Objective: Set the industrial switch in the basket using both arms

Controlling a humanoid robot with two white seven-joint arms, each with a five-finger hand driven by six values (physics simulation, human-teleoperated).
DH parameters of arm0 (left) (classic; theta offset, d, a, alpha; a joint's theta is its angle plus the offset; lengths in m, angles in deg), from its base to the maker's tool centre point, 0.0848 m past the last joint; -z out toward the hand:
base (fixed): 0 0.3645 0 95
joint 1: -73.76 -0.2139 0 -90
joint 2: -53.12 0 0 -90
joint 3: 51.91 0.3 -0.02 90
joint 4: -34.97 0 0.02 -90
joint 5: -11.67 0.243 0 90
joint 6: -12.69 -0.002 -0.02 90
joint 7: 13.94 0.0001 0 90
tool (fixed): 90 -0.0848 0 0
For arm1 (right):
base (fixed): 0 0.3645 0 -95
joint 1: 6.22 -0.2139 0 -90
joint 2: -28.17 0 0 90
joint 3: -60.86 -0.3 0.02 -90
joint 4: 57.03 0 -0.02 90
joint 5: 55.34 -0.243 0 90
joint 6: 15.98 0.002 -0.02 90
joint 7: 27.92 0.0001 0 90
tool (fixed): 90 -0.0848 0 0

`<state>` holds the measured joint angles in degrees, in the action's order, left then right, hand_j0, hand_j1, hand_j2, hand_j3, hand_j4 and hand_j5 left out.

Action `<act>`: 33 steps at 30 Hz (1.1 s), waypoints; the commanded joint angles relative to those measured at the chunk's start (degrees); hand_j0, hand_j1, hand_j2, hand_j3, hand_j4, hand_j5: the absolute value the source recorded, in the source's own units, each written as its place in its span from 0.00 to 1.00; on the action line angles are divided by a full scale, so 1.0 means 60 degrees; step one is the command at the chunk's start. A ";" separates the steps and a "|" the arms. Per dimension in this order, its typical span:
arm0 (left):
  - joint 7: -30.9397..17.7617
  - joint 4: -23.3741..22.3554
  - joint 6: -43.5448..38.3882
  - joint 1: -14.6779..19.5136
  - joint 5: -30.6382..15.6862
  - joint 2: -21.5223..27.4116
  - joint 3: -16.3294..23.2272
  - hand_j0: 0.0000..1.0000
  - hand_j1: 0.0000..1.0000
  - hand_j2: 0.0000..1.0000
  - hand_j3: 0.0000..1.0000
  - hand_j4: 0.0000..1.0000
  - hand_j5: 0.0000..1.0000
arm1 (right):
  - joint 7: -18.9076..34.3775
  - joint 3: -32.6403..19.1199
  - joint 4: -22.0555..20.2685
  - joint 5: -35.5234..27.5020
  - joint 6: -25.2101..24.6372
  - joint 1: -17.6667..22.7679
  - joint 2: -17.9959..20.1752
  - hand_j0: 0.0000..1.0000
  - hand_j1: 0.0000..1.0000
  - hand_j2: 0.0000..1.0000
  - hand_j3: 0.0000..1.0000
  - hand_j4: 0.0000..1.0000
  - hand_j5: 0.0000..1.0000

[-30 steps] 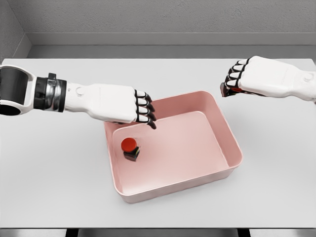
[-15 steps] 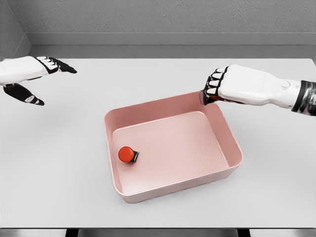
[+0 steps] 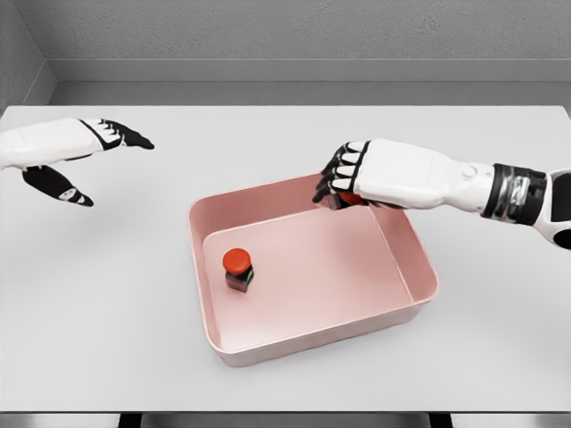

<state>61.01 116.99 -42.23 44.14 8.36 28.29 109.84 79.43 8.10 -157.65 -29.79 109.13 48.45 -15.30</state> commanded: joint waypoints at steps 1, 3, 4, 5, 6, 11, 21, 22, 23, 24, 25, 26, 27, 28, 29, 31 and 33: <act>0.0003 0.0040 -0.0013 -0.0015 -0.0064 -0.0006 0.0010 1.00 1.00 1.00 1.00 1.00 1.00 | -0.0064 0.0033 -0.0001 -0.0070 -0.0019 0.0014 0.0023 0.99 0.99 0.99 0.99 0.99 0.99; 0.0003 0.0054 -0.0013 -0.0015 -0.0064 -0.0006 0.0025 1.00 1.00 1.00 1.00 1.00 1.00 | -0.0064 0.0019 -0.0001 -0.0055 -0.0019 0.0015 0.0038 1.00 1.00 1.00 1.00 1.00 1.00; 0.0003 0.0098 -0.0013 -0.0015 -0.0064 -0.0006 0.0010 1.00 1.00 1.00 1.00 1.00 1.00 | -0.0064 0.0019 -0.0001 -0.0055 -0.0019 0.0015 0.0038 1.00 1.00 1.00 1.00 1.00 1.00; 0.0003 0.0186 -0.0013 -0.0015 -0.0064 -0.0006 0.0025 1.00 1.00 1.00 1.00 1.00 1.00 | -0.0064 0.0019 0.0013 -0.0070 -0.0019 0.0015 0.0038 1.00 1.00 1.00 1.00 1.00 1.00; 0.0003 0.0186 -0.0013 -0.0015 -0.0064 -0.0006 0.0025 1.00 1.00 1.00 1.00 1.00 1.00 | -0.0064 0.0004 -0.0001 -0.0070 -0.0019 0.0015 0.0052 1.00 1.00 1.00 1.00 1.00 1.00; 0.0003 0.0289 -0.0013 0.0000 -0.0064 -0.0006 0.0098 1.00 1.00 1.00 1.00 1.00 1.00 | -0.0079 0.0019 -0.0016 -0.0582 -0.0019 -0.0088 -0.0123 1.00 1.00 1.00 1.00 1.00 1.00; 0.0003 0.0494 -0.0013 -0.0015 -0.0034 -0.0006 0.0113 1.00 1.00 1.00 1.00 1.00 1.00 | -0.0049 0.0180 0.0057 -0.0685 -0.0019 -0.0059 -0.0417 1.00 1.00 1.00 1.00 1.00 1.00; 0.0003 0.0494 -0.0013 -0.0015 -0.0034 -0.0006 0.0113 1.00 1.00 1.00 1.00 1.00 1.00 | -0.0050 0.0311 -0.0002 -0.0744 -0.0019 -0.0044 -0.0402 1.00 1.00 1.00 1.00 1.00 1.00; 0.0003 0.0494 -0.0013 -0.0015 -0.0034 -0.0006 0.0113 1.00 1.00 1.00 1.00 1.00 1.00 | -0.0005 0.0473 -0.0002 -0.0729 -0.0019 -0.0044 -0.0416 1.00 1.00 1.00 1.00 1.00 1.00; 0.0003 0.0494 -0.0013 -0.0015 -0.0034 -0.0006 0.0113 1.00 1.00 1.00 1.00 1.00 1.00 | -0.0020 0.0458 -0.0001 -0.0729 -0.0019 -0.0059 -0.0416 1.00 1.00 1.00 1.00 1.00 1.00; 0.0003 0.0494 -0.0013 -0.0015 -0.0034 -0.0006 0.0098 1.00 1.00 1.00 1.00 1.00 1.00 | -0.0020 0.0458 -0.0001 -0.0729 -0.0019 -0.0059 -0.0402 1.00 1.00 1.00 1.00 1.00 1.00; 0.0003 0.0494 -0.0013 -0.0015 -0.0034 -0.0006 0.0113 1.00 1.00 1.00 1.00 1.00 1.00 | -0.0020 0.0458 -0.0001 -0.0729 -0.0019 -0.0059 -0.0402 1.00 1.00 1.00 1.00 1.00 1.00; 0.0003 0.0494 -0.0013 -0.0015 -0.0034 -0.0006 0.0113 1.00 1.00 1.00 1.00 1.00 1.00 | -0.0020 0.0444 -0.0001 -0.0729 -0.0019 -0.0059 -0.0387 1.00 1.00 1.00 1.00 1.00 1.00; 0.0003 0.0494 -0.0013 -0.0015 -0.0034 -0.0006 0.0113 1.00 1.00 1.00 1.00 1.00 1.00 | -0.0034 0.0429 -0.0001 -0.0744 -0.0019 -0.0059 -0.0372 1.00 1.00 1.00 1.00 1.00 1.00; 0.0003 0.0494 -0.0013 -0.0015 -0.0034 -0.0006 0.0113 1.00 1.00 1.00 1.00 1.00 1.00 | -0.0035 0.0414 -0.0001 -0.0744 -0.0019 -0.0059 -0.0358 1.00 1.00 1.00 1.00 1.00 1.00; 0.0003 0.0494 -0.0013 -0.0015 -0.0034 -0.0006 0.0113 1.00 1.00 1.00 1.00 1.00 1.00 | -0.0064 0.0370 -0.0001 -0.0758 -0.0019 -0.0073 -0.0285 1.00 1.00 1.00 1.00 1.00 1.00; 0.0003 0.0508 -0.0013 -0.0015 -0.0034 -0.0006 0.0113 1.00 1.00 1.00 1.00 1.00 1.00 | -0.0064 0.0356 -0.0001 -0.0802 -0.0019 -0.0103 -0.0285 1.00 1.00 1.00 1.00 1.00 1.00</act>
<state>61.00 120.00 -42.24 43.96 8.54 28.24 110.61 79.17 10.39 -157.64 -34.08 109.14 47.83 -17.21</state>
